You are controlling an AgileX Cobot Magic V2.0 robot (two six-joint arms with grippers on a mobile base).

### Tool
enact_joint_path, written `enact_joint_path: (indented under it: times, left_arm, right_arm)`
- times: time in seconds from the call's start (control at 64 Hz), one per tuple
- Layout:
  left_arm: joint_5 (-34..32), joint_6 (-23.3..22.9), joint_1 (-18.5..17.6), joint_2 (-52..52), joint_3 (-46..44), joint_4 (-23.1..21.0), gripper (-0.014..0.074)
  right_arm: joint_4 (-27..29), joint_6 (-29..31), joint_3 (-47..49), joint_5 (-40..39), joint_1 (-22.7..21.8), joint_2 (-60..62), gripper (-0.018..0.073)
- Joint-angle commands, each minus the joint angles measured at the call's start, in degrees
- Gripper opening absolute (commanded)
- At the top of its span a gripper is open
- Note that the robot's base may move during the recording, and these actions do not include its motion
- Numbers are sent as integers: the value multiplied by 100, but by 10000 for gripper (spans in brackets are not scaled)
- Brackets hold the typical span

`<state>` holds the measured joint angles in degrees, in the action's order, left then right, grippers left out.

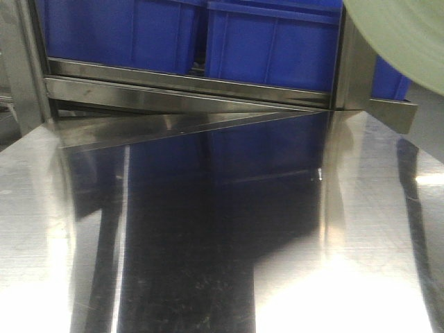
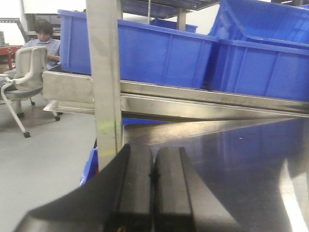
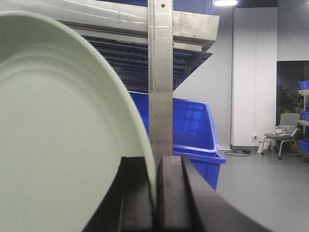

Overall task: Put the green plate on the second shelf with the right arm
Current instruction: 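Lift the plate with the right gripper up off the table, then drive the base to the shelf rack holding the plate in the right gripper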

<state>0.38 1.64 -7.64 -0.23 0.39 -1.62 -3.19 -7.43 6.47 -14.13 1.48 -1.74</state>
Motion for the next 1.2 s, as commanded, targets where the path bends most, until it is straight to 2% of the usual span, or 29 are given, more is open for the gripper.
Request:
enact_joint_path:
  times: [0.0,1.188]
  left_arm:
    - [-478,-14,-11,-100,227,-32,130]
    - [-489,-14,-11,-90,227,-32,130]
  right_arm:
    - [89,-25,165,-639,-44,-44,53]
    - [89,-25,165,-607,-44,-37,53]
